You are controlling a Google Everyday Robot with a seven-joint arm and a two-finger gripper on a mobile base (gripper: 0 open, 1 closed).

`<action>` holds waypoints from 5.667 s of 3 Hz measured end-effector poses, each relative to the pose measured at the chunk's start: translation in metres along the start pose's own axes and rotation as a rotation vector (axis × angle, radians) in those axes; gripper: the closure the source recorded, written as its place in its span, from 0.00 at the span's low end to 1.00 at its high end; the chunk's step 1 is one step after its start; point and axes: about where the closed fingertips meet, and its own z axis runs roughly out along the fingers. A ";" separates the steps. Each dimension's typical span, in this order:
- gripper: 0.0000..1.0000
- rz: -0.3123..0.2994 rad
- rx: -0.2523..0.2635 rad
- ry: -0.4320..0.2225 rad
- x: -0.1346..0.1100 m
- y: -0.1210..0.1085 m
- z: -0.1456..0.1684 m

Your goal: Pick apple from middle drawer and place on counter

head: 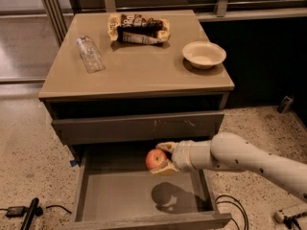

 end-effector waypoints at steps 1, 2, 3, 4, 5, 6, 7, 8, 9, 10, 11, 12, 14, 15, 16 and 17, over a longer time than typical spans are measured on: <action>1.00 -0.053 0.041 0.003 -0.039 -0.022 -0.045; 1.00 -0.104 0.066 0.010 -0.086 -0.039 -0.086; 1.00 -0.154 0.107 -0.009 -0.138 -0.064 -0.125; 1.00 -0.154 0.107 -0.009 -0.138 -0.064 -0.125; 1.00 -0.177 0.120 -0.008 -0.151 -0.074 -0.131; 1.00 -0.228 0.155 -0.003 -0.181 -0.099 -0.148; 1.00 -0.281 0.198 -0.008 -0.224 -0.132 -0.165; 1.00 -0.281 0.198 -0.008 -0.224 -0.132 -0.165; 1.00 -0.299 0.186 -0.019 -0.230 -0.135 -0.159; 1.00 -0.321 0.154 -0.034 -0.238 -0.155 -0.140; 1.00 -0.327 0.110 -0.041 -0.250 -0.189 -0.104; 1.00 -0.324 0.089 -0.037 -0.255 -0.209 -0.084; 1.00 -0.303 0.058 -0.029 -0.253 -0.233 -0.058; 0.87 -0.301 0.055 -0.029 -0.253 -0.235 -0.056; 0.56 -0.301 0.055 -0.029 -0.253 -0.235 -0.056; 0.33 -0.301 0.055 -0.029 -0.253 -0.235 -0.056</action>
Offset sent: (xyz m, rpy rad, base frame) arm 0.0187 -0.0311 0.2086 -0.0770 -0.1836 0.0149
